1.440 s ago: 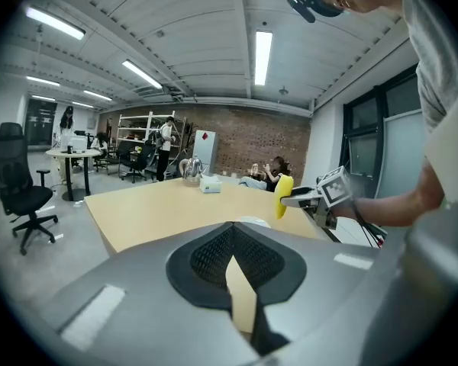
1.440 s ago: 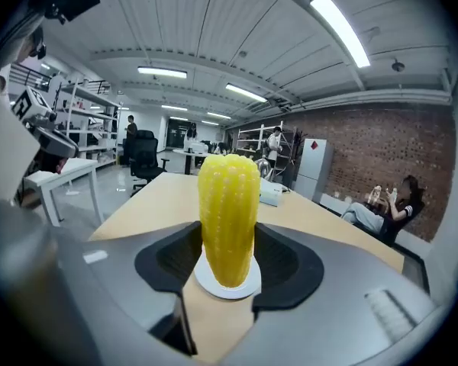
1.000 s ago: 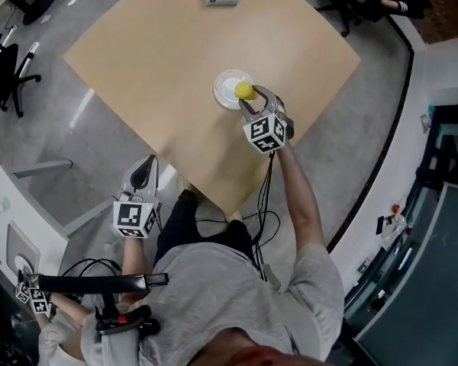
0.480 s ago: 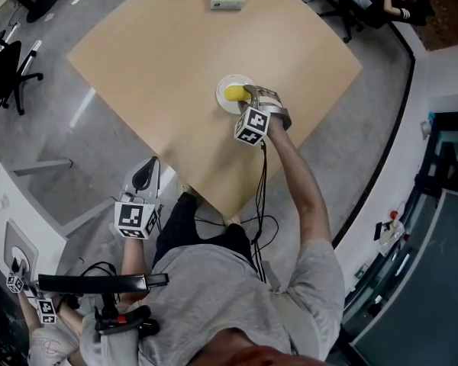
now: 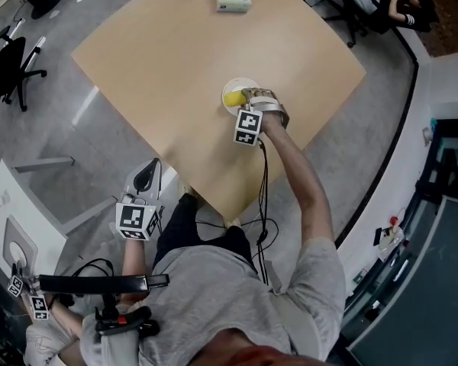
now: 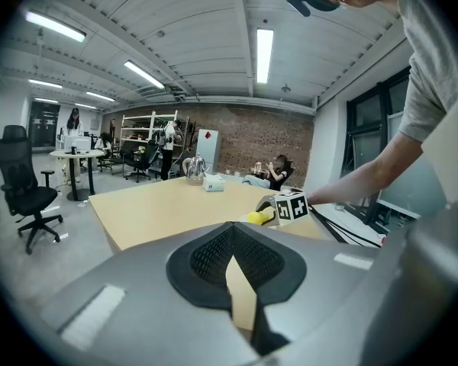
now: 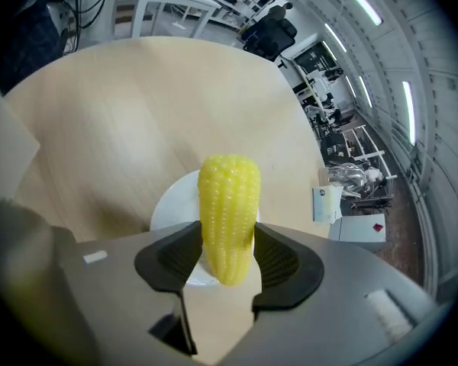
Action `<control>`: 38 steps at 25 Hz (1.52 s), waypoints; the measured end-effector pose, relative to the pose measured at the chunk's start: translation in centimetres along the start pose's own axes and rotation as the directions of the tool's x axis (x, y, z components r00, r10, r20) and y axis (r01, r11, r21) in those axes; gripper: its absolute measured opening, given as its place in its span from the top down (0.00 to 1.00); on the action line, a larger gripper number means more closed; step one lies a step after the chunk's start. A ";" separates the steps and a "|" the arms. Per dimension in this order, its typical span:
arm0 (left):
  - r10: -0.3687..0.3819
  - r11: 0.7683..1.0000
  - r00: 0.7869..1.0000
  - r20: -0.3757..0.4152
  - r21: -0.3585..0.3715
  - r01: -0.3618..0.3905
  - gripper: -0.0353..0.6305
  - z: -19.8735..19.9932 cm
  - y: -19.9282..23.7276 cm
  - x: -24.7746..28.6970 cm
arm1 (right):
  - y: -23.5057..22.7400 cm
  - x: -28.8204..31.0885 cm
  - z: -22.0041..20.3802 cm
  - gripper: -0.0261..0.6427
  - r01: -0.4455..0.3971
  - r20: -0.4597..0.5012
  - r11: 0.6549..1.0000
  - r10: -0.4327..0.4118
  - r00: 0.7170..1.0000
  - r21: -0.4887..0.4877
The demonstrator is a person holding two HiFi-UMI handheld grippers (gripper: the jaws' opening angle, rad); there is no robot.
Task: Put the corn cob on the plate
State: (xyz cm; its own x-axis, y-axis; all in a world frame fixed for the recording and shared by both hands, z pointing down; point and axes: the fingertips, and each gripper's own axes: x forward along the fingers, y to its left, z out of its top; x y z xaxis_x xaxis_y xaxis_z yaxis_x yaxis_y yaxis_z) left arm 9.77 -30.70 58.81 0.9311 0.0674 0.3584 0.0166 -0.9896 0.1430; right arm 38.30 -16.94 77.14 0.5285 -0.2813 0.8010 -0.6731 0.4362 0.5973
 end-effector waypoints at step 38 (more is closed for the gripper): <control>0.019 1.000 1.000 0.015 0.018 -0.019 0.92 1.0 -0.4 -0.8 | 0.0 0.7 -0.5 0.51 0.019 -0.016 0.997 -0.018 1.000 0.068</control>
State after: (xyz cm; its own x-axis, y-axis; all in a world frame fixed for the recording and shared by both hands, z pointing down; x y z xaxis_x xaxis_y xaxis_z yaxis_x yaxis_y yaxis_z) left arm 9.34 -30.48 57.56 0.9366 0.0469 0.3473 0.0053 -0.9928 0.1196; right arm 38.95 -16.74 77.65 0.5491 -0.2751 0.7892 -0.6965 0.3714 0.6140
